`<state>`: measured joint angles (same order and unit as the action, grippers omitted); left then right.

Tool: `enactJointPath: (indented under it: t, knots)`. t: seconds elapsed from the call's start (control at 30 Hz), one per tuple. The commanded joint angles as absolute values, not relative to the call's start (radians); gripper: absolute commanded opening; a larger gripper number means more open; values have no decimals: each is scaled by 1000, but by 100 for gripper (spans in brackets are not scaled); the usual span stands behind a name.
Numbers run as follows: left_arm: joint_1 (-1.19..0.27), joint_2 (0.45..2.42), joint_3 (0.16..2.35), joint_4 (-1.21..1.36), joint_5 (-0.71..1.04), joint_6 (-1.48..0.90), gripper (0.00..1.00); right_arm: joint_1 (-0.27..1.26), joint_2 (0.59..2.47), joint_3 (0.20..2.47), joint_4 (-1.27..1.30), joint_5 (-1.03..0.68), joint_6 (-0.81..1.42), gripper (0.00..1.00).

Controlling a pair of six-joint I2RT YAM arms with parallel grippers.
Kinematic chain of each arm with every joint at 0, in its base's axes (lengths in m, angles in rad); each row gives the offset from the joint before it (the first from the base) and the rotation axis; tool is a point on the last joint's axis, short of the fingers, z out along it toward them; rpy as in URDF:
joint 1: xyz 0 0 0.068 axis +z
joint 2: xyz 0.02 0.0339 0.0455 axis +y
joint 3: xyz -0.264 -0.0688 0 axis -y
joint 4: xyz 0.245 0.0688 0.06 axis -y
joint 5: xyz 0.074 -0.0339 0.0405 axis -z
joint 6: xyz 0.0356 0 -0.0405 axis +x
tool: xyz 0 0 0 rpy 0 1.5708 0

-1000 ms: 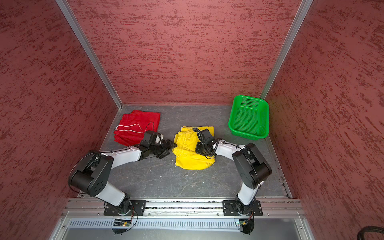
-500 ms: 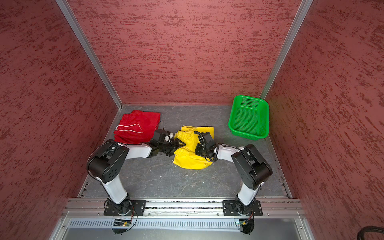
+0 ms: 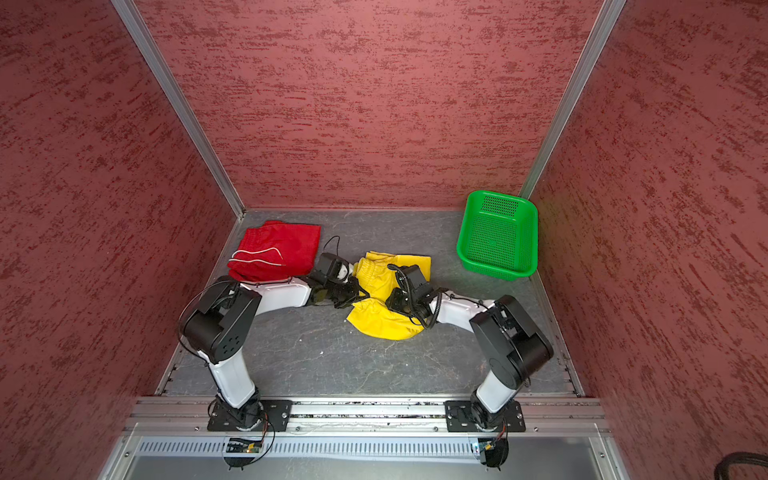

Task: Fold and stack the shorts
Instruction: 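Carry the yellow bundle with the left gripper onto the folded red shorts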

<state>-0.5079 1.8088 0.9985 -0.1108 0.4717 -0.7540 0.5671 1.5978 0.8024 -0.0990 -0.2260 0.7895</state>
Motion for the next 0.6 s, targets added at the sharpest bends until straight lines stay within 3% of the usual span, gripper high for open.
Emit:
enactJointPath:
  t: [0.0, 0.27, 0.57]
  knots:
    - [-469, 1746, 1107, -353, 424, -546, 0, 562, 1492, 818, -181, -169, 783, 47]
    - [-370, 1757, 1362, -722, 330, -184, 0, 534, 1385, 791, -215, -173, 766, 49]
    - [-288, 1870, 1641, -966, 225, 169, 0, 534, 1375, 728, -166, -196, 785, 49]
